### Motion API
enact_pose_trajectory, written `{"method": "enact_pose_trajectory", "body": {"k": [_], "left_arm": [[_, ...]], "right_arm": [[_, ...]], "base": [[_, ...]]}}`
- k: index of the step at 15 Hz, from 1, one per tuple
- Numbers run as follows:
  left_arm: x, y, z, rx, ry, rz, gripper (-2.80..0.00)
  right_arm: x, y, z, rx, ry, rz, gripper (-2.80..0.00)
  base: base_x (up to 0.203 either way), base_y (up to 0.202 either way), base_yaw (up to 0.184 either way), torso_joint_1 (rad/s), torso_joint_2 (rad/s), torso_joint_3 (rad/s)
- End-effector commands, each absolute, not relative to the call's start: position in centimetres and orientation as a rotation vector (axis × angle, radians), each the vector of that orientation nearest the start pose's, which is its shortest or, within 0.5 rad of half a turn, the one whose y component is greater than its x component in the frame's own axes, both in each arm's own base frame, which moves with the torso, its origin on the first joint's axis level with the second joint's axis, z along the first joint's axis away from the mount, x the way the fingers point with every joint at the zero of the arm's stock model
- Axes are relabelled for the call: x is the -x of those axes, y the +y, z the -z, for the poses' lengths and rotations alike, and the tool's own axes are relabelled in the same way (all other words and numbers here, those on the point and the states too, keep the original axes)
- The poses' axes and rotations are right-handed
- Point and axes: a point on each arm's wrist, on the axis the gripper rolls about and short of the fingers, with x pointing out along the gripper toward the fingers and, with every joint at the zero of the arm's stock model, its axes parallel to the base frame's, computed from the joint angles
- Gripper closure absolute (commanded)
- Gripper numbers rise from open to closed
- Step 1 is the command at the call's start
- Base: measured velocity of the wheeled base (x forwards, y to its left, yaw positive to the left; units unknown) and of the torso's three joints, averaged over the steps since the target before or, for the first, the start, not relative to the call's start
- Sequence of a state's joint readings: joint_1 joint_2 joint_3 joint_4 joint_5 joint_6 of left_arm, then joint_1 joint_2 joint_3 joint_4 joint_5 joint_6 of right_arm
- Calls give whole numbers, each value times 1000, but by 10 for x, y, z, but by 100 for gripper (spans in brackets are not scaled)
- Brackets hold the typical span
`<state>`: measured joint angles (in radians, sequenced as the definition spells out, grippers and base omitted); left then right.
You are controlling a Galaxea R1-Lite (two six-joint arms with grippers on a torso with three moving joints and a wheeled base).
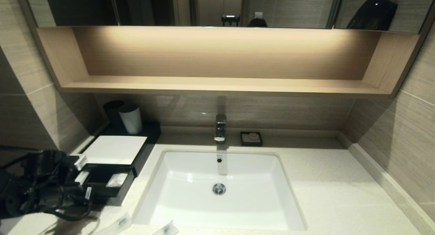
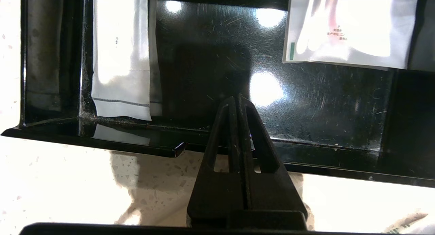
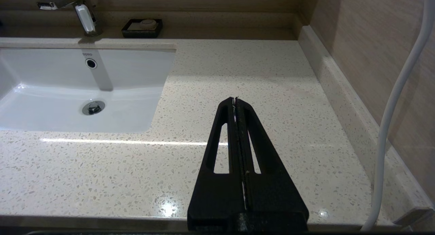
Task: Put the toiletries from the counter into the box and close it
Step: Open the drawer
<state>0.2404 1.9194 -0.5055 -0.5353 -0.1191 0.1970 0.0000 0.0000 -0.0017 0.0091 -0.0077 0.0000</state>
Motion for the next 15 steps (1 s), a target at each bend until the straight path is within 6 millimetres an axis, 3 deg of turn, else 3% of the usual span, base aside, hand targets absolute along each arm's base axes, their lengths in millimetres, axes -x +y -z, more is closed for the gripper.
{"method": "enact_pose_trajectory", "body": {"k": [1,7,15], "left_arm": [[-263,62,-45,-30,855,-31,0],[-261,62,-56,-36,818,-36,0],[-252,62,-84,-45,715,-56,0]], "right_arm": [[23,0,-75,0,8,8,0],[23,0,-75,0,8,8,0],[23,0,-75,0,8,8,0]], "base": [[0,0,0,0,0,0],[0,0,0,0,0,0],[0,0,0,0,0,0]]}}
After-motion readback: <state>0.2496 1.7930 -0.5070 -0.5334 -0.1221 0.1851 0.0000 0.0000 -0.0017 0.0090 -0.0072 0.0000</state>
